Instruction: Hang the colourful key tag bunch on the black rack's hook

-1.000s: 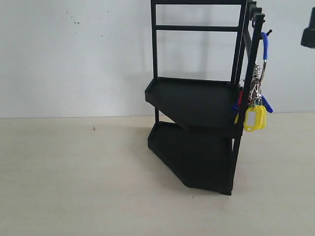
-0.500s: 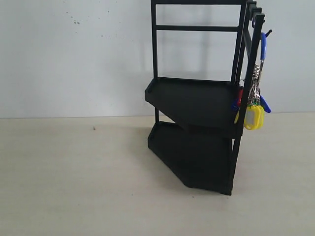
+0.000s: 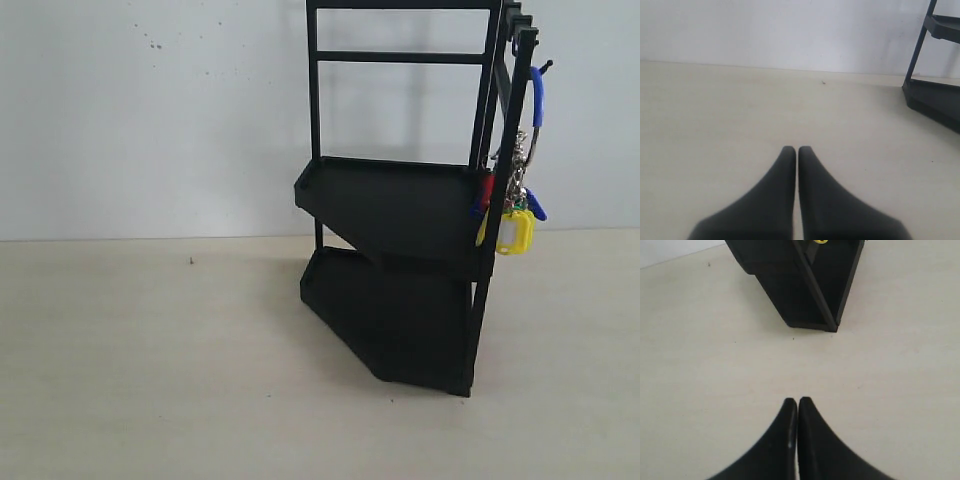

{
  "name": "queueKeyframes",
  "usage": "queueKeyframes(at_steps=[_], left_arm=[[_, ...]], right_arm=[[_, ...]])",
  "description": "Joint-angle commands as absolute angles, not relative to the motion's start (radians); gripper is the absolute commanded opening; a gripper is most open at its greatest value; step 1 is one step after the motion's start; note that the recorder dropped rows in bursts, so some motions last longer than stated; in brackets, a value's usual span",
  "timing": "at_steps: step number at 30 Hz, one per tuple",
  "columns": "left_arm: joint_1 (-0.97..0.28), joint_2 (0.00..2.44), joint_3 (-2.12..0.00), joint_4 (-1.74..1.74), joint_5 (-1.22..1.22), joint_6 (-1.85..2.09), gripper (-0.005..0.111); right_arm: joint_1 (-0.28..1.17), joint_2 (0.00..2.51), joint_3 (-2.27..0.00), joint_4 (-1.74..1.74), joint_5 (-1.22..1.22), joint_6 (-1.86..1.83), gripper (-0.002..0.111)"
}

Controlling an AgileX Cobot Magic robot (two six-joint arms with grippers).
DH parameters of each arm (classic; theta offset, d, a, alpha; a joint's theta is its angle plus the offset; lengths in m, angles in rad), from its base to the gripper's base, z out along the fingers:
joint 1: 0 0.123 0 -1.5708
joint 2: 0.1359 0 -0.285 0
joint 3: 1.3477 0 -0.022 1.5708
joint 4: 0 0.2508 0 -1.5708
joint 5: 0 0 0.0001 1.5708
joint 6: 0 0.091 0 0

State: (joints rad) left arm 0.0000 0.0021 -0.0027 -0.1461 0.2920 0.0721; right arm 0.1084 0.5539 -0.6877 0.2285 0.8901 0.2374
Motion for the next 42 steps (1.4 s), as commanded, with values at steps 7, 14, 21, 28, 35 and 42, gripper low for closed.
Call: queueKeyframes(at_steps=[7,14,21,28,35,42], left_arm=[[-0.001,0.000,0.000,-0.141,0.284,0.075,0.004],[-0.001,0.000,0.000,-0.141,0.284,0.075,0.004],[-0.001,0.000,0.000,-0.141,0.284,0.075,0.004],[-0.001,0.000,0.000,-0.141,0.284,0.075,0.004],[-0.001,0.000,0.000,-0.141,0.284,0.075,0.004],[-0.001,0.000,0.000,-0.141,0.284,0.075,0.004]], right_arm=[[0.160,0.547,-0.686,0.197,0.894,0.219,0.000],[0.273,0.388,-0.481,0.219,0.352,0.185,0.000],[0.219,0.125,-0.127,0.273,0.013,0.180,0.000],[0.149,0.000,0.000,0.272,-0.020,0.039,0.000],[0.149,0.000,0.000,0.282,0.202,-0.100,0.000],[0.149,0.000,0.000,0.147,0.216,0.000,0.000]])
